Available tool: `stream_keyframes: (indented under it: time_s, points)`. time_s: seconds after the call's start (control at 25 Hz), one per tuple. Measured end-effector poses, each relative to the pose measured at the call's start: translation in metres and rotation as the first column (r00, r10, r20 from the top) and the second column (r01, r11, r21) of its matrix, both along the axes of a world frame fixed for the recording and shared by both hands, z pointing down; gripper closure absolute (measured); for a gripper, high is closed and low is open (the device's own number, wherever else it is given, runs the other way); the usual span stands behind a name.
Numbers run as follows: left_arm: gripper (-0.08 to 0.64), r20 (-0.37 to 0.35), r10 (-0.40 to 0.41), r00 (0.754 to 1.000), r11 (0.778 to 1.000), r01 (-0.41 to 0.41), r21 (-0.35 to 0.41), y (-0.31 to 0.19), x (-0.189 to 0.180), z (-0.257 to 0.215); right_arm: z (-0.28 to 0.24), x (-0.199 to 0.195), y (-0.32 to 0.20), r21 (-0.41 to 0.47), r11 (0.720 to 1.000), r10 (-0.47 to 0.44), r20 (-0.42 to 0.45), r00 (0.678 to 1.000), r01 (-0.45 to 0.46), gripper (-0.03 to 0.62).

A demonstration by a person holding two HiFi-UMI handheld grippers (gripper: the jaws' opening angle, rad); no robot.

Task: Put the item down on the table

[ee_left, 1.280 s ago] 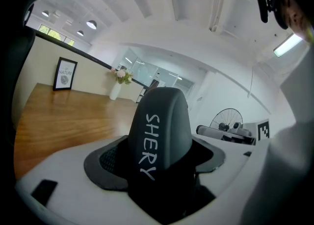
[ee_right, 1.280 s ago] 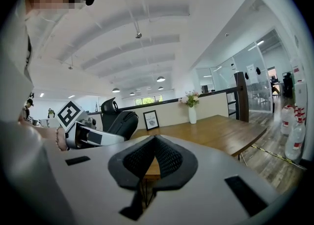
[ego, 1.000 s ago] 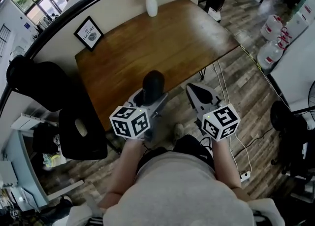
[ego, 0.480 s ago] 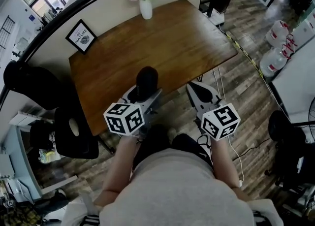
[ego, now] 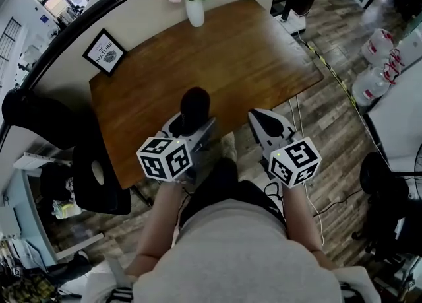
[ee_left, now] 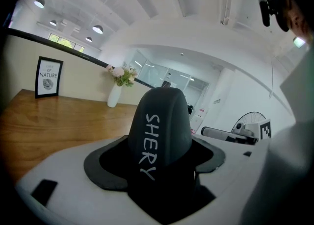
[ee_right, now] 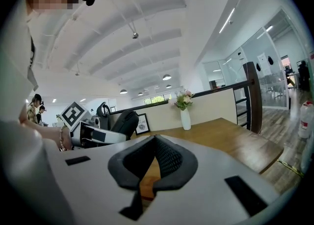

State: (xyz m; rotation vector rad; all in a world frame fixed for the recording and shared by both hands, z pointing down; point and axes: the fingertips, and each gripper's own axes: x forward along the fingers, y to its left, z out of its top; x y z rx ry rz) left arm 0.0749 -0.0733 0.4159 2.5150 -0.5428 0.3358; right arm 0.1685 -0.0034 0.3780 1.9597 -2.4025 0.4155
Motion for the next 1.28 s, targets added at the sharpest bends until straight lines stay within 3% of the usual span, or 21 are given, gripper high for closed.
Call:
stream_keyframes:
  time_s: [0.36, 0.64, 1.0, 1.28]
  points:
    - [0.183, 0.005, -0.061, 0.998, 0.997, 0.061, -0.036, -0.050, 0.026, 0.017, 0.007, 0.028, -0.056, -0.038, 0.998, -0.048, 0.000, 0.999, 0.048, 0.581]
    - [0.183, -0.011, -0.091, 0.996, 0.995, 0.091, -0.040, -0.102, 0.048, 0.014, -0.004, 0.019, -0.135, -0.039, 0.981, -0.192, -0.036, 0.981, 0.190, 0.581]
    - [0.183, -0.010, -0.210, 0.978, 0.977, 0.210, -0.042, -0.173, 0.029, 0.019, 0.008, 0.015, -0.201, -0.088, 0.956, -0.283, -0.041, 0.958, 0.279, 0.581]
    - [0.183, 0.016, -0.242, 0.970, 0.970, 0.242, -0.024, -0.188, 0.017, 0.027, 0.024, -0.003, -0.235, -0.114, 0.926, -0.365, -0.022, 0.931, 0.360, 0.581]
